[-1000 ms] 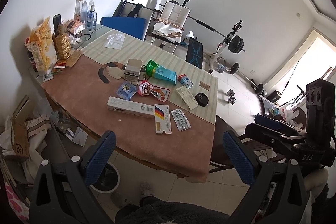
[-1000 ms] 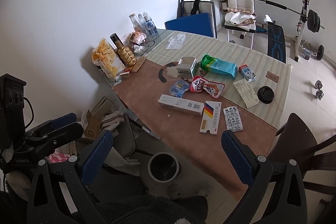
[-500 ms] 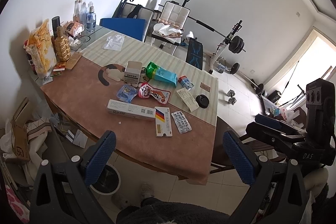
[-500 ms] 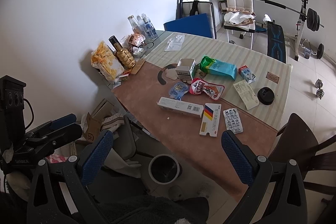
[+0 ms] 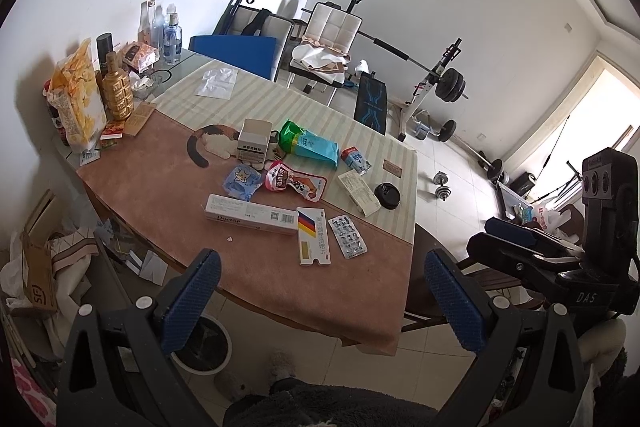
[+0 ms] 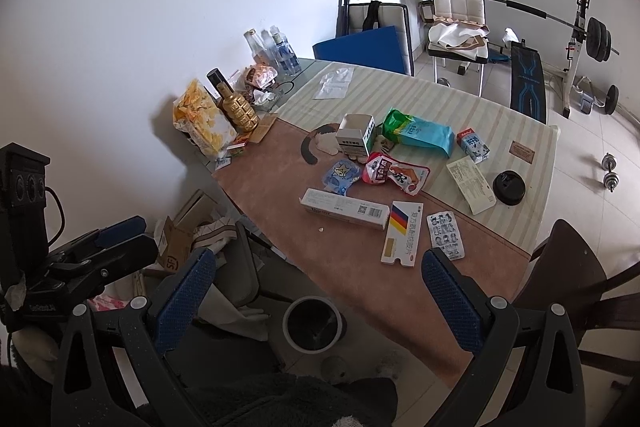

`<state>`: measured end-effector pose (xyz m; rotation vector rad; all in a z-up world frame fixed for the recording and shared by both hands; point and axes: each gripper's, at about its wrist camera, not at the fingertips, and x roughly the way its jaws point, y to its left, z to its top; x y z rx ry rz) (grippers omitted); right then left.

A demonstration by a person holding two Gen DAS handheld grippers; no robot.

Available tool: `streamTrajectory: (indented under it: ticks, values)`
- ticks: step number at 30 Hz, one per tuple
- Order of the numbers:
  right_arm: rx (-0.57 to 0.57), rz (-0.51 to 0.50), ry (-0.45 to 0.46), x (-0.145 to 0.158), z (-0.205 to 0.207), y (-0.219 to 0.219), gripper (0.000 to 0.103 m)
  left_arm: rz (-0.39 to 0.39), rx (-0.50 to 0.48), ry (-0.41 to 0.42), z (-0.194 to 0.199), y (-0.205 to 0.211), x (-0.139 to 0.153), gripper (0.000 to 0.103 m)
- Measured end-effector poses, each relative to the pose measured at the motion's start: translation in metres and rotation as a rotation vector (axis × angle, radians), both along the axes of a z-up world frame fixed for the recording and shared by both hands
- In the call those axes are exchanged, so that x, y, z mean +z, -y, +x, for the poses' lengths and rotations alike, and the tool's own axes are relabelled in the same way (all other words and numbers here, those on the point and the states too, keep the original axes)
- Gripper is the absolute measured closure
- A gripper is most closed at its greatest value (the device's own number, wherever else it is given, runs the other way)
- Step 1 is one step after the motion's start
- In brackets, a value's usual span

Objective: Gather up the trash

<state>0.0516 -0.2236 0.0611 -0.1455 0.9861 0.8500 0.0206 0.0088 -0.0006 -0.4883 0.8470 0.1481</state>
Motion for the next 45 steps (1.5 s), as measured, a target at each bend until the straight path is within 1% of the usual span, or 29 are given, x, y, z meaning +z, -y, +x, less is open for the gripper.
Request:
streamTrajectory:
  ticks: [2, 11, 12, 16, 17, 19, 22, 23, 25, 26, 28, 30, 32, 33, 34, 36, 37, 38, 42, 44, 45]
  values:
    - [0.000, -0.001, 0.001, 0.000, 0.000, 0.000, 0.000, 0.001, 0.004, -0.001, -0.005, 0.004, 0.000, 0.000]
    - [-0.003, -0.002, -0.001, -0.001, 0.002, -0.001, 0.000, -0.009, -0.005, -0.001, 0.000, 0.000, 0.000, 0.000]
    - [-0.005, -0.003, -0.002, -0.001, 0.003, -0.002, 0.000, -0.003, 0.000, -0.001, -0.005, 0.008, 0.000, 0.000]
    - [-0.013, -0.003, -0.006, -0.003, 0.005, -0.003, 0.000, -0.005, -0.007, -0.010, -0.002, 0.007, -0.001, 0.000]
    - [-0.022, -0.003, -0.007, -0.004, 0.006, -0.003, 0.000, 0.005, -0.003, -0.019, 0.000, 0.006, -0.003, 0.000]
    - [-0.051, -0.009, -0.007, -0.006, 0.008, -0.004, 0.000, 0.059, 0.024, -0.052, 0.005, 0.002, -0.007, 0.000]
    - [-0.126, -0.024, -0.026, -0.021, 0.017, -0.011, 0.000, 0.208, 0.098, -0.130, 0.017, -0.003, -0.022, 0.000]
    - [-0.168, -0.033, -0.033, -0.028, 0.023, -0.008, 0.000, 0.238, 0.114, -0.152, 0.022, -0.005, -0.030, 0.000]
    - [-0.244, -0.058, -0.039, -0.043, 0.038, -0.003, 0.000, 0.266, 0.145, -0.194, 0.035, -0.013, -0.051, 0.000]
    - [-0.266, -0.073, -0.044, -0.049, 0.045, -0.001, 0.000, 0.265, 0.160, -0.225, 0.044, -0.020, -0.064, 0.000]
    - [-0.325, -0.114, -0.070, -0.071, 0.071, 0.002, 0.000, 0.229, 0.193, -0.287, 0.061, -0.034, -0.092, 0.000]
    - [-0.363, -0.170, -0.095, -0.099, 0.101, 0.003, 0.000, 0.153, 0.229, -0.349, 0.079, -0.050, -0.125, 0.000]
    - [-0.374, -0.217, -0.109, -0.120, 0.127, -0.003, 0.000, 0.076, 0.265, -0.411, 0.099, -0.063, -0.158, 0.000]
    - [-0.381, -0.258, -0.111, -0.138, 0.148, -0.007, 0.000, 0.052, 0.286, -0.441, 0.107, -0.067, -0.170, 0.000]
    - [-0.383, -0.281, -0.112, -0.149, 0.162, -0.010, 0.000, 0.024, 0.313, -0.477, 0.118, -0.072, -0.187, 0.000]
    - [-0.385, -0.338, -0.123, -0.177, 0.195, -0.020, 0.000, -0.059, 0.363, -0.540, 0.140, -0.080, -0.217, 0.000]
    - [-0.382, -0.372, -0.141, -0.198, 0.219, -0.025, 0.000, -0.109, 0.394, -0.573, 0.151, -0.084, -0.234, 0.000]
    - [-0.378, -0.391, -0.157, -0.210, 0.232, -0.029, 0.000, -0.160, 0.419, -0.592, 0.161, -0.087, -0.249, 0.000]
    - [-0.346, -0.512, -0.219, -0.278, 0.306, -0.049, 0.000, -0.341, 0.517, -0.679, 0.195, -0.097, -0.311, 0.000]
    - [-0.323, -0.568, -0.230, -0.304, 0.330, -0.056, 0.000, -0.407, 0.563, -0.701, 0.207, -0.100, -0.332, 0.002]
    - [-0.312, -0.584, -0.235, -0.315, 0.339, -0.060, 0.000, -0.450, 0.596, -0.701, 0.210, -0.102, -0.343, 0.007]
